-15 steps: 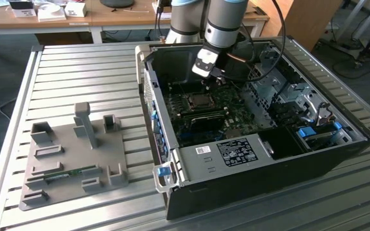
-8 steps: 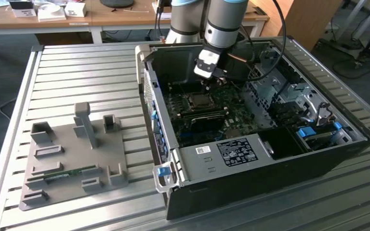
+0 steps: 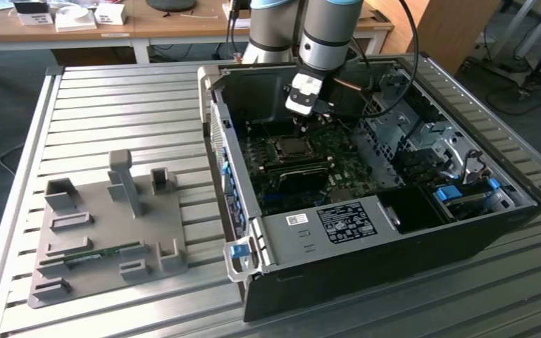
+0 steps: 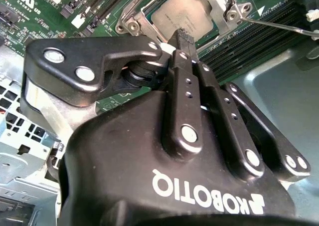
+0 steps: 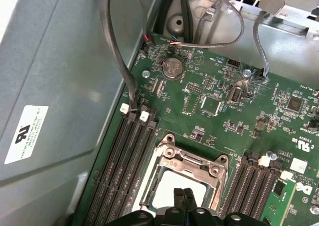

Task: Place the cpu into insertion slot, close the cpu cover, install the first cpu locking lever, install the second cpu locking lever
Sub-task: 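Close the cpu cover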

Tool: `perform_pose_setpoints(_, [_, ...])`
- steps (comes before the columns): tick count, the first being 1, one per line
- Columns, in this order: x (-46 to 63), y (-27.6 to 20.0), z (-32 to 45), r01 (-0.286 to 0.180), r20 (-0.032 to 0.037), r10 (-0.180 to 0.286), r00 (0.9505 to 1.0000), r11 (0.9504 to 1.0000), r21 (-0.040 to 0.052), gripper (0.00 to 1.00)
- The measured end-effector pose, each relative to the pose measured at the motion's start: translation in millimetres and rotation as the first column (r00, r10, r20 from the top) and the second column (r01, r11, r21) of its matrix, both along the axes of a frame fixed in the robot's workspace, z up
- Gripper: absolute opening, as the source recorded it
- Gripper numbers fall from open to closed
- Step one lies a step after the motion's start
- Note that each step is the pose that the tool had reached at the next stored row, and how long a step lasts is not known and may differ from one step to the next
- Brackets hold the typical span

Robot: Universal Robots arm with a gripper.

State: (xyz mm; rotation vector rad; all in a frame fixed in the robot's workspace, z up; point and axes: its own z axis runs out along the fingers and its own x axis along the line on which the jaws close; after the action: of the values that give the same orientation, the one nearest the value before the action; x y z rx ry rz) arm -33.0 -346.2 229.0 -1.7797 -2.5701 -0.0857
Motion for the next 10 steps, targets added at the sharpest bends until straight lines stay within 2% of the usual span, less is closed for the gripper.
perform_pose_setpoints(10, [0.0, 0.0, -0.1, -0.004, 0.0000, 0.004, 1.0000, 1.0000, 0.0000, 0.11])
